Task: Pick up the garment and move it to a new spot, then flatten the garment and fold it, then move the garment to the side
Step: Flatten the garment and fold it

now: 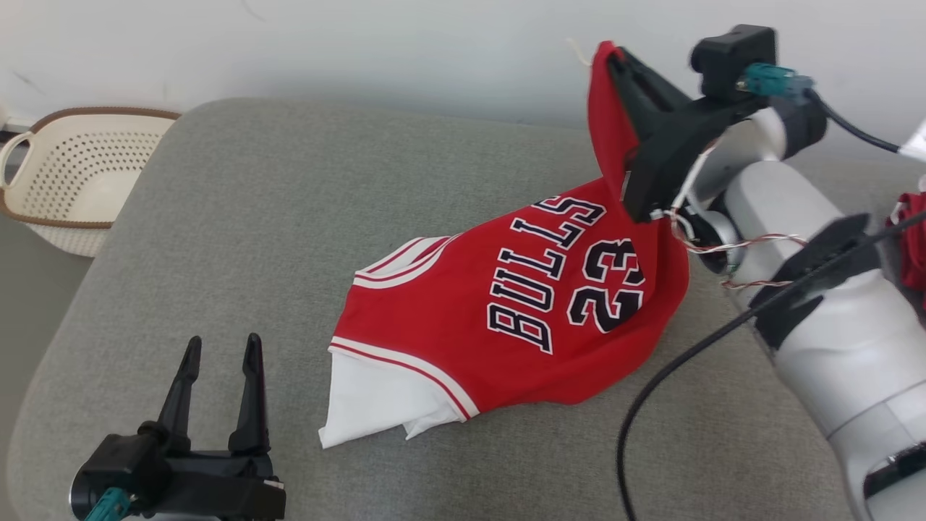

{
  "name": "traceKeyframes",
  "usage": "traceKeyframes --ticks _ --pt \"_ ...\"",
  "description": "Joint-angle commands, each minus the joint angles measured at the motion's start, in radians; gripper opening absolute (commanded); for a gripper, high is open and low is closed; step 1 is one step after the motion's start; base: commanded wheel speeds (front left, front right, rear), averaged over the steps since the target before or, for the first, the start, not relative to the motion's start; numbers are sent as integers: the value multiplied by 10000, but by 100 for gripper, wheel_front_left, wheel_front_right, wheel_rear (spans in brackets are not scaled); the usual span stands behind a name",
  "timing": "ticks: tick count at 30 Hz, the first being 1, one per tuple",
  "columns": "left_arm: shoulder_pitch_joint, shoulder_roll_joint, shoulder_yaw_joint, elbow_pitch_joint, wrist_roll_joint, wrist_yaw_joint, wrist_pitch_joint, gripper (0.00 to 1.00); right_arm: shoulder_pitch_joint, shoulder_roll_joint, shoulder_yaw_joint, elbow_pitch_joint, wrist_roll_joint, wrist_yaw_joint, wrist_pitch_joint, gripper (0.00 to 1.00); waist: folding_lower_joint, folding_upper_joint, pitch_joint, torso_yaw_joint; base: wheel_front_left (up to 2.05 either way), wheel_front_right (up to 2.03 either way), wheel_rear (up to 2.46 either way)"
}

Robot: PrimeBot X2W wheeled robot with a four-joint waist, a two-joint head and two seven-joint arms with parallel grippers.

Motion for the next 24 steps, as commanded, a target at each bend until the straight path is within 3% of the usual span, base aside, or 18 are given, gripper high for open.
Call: traceKeyframes --ticks 1,12,18,19,20,24 --pt "-88 -8 -51 45 -36 4 -32 100 -196 221 178 188 59 -7 -135 0 -1 0 86 210 0 0 0" --pt "-176 -21 -429 200 -250 100 -32 100 -902 1836 1192 1874 434 -7 -1159 0 -1 0 125 750 0 0 0" --pt "-275 -21 -664 295 -401 149 -32 100 -754 2268 1867 2523 968 -7 -1513 0 -1 0 157 979 0 0 0" --pt "-278 -21 -687 317 -420 172 -32 100 -752 2287 1958 2606 1025 -7 -1577 60 -1 0 158 1003 0 0 0" --pt "-284 -22 -708 330 -431 195 -32 100 -729 2301 2063 2683 1099 -7 -1630 100 -1 0 158 1015 0 0 0" --pt "-218 -21 -694 332 -409 246 -32 100 -699 2317 2389 2961 1493 -7 -1748 100 -1 0 101 944 0 0 0"
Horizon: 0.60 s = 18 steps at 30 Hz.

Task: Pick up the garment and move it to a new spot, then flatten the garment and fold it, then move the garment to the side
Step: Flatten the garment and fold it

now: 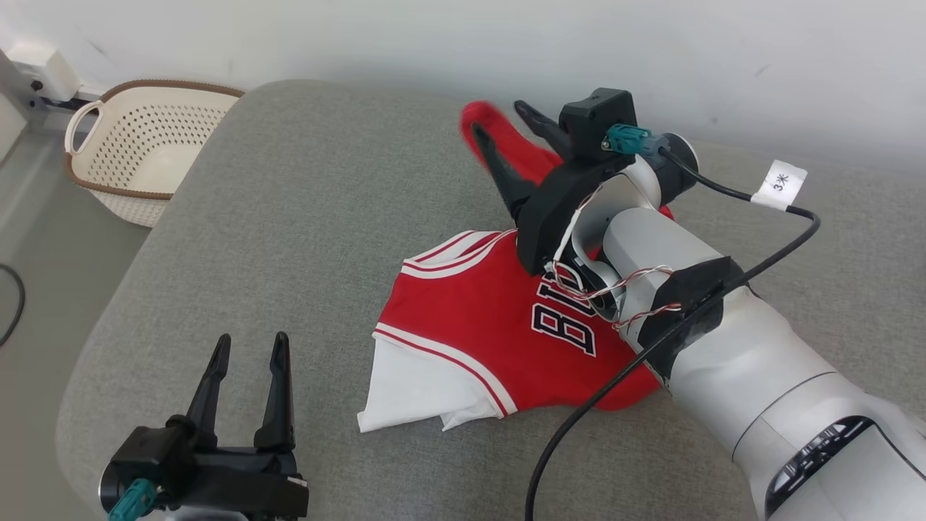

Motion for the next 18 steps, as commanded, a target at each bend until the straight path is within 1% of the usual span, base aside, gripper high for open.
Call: traceKeyframes --ticks 1,4,8,14,18 --pt "80 1 49 14 -40 20 -32 100 81 -5 120 52 218 -7 -86 100 -1 -1 -52 -93 0 0 0" --pt "161 4 92 -6 -24 26 -32 100 83 -69 208 79 410 -7 -167 100 -1 -1 -98 -215 0 0 0" --pt "214 4 157 -54 16 4 -32 100 222 -361 259 -21 888 -7 -329 100 -1 -1 -219 -431 0 0 0" --pt "382 8 307 -191 117 11 -32 100 582 -1213 62 -382 1342 -7 -508 100 -1 -1 -403 -757 0 0 0" --pt "479 5 374 -300 115 20 -32 100 1065 -1895 -309 -848 1483 -7 -516 100 -1 -1 -450 -930 0 0 0"
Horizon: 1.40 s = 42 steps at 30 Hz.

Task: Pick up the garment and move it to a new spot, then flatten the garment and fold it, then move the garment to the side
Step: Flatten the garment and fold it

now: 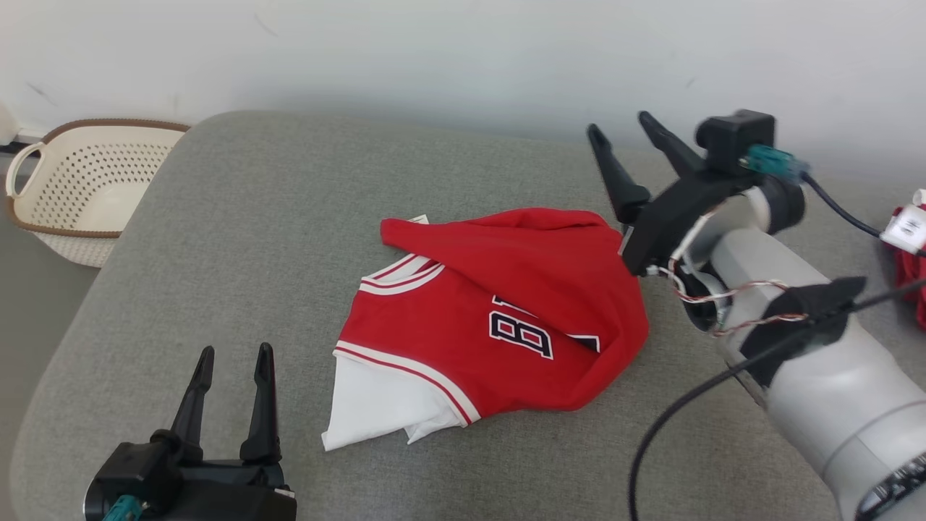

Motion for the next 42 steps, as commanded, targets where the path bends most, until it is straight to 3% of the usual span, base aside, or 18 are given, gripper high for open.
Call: traceKeyframes --ticks 1,8,15,21,27,42 --pt "127 7 31 -49 16 30 -32 100 234 -143 -93 -151 18 -7 -13 100 0 -1 -37 -97 0 0 0" --pt "248 6 91 -149 26 76 -32 100 1899 -1074 -962 -1276 -268 -7 -18 100 0 -1 -39 -332 0 0 0" --pt "254 6 157 -240 58 126 -32 100 3468 -1412 -1533 -2198 -740 -7 -20 100 0 -1 56 -581 0 0 0" --pt "159 6 153 -250 80 142 -32 100 4614 -1184 -1998 -2718 -749 -7 -19 100 0 -1 102 -664 0 0 0" --pt "89 6 161 -276 81 97 -33 100 5530 -747 -2285 -3109 387 -7 127 100 0 -1 153 -651 0 0 0" --pt "-50 6 7 -219 45 66 -33 100 4929 -234 -1654 -1972 1333 -7 492 100 0 -1 329 -342 0 0 0"
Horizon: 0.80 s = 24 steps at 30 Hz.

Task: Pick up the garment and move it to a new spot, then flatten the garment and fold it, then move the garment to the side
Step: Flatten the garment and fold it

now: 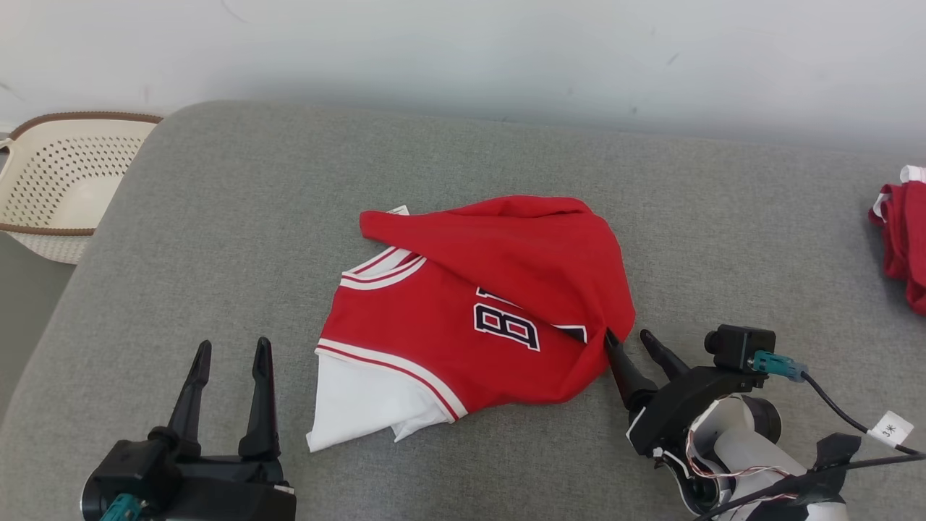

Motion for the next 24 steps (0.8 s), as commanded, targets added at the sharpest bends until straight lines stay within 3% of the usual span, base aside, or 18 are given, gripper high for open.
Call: traceKeyframes --ticks 1,2,4,16,24 --pt "-65 4 -5 36 -35 -9 -33 100 -115 52 97 136 65 -7 -8 93 0 -1 5 59 0 0 0" --pt "-69 6 -13 40 -47 -9 -33 100 -175 100 154 246 122 -7 7 78 0 -1 5 85 0 0 0" --pt "-75 6 -26 58 -72 -15 -33 100 -310 170 238 415 190 -7 -56 0 0 -1 15 150 0 0 0" --pt "168 6 83 105 -40 66 -33 100 -670 -251 753 625 -675 -7 -531 0 0 -1 -256 103 0 0 0" --pt "404 6 150 83 -81 84 -33 100 -58 -843 -409 -758 -1850 -7 -537 0 0 -1 -551 -251 0 0 0"
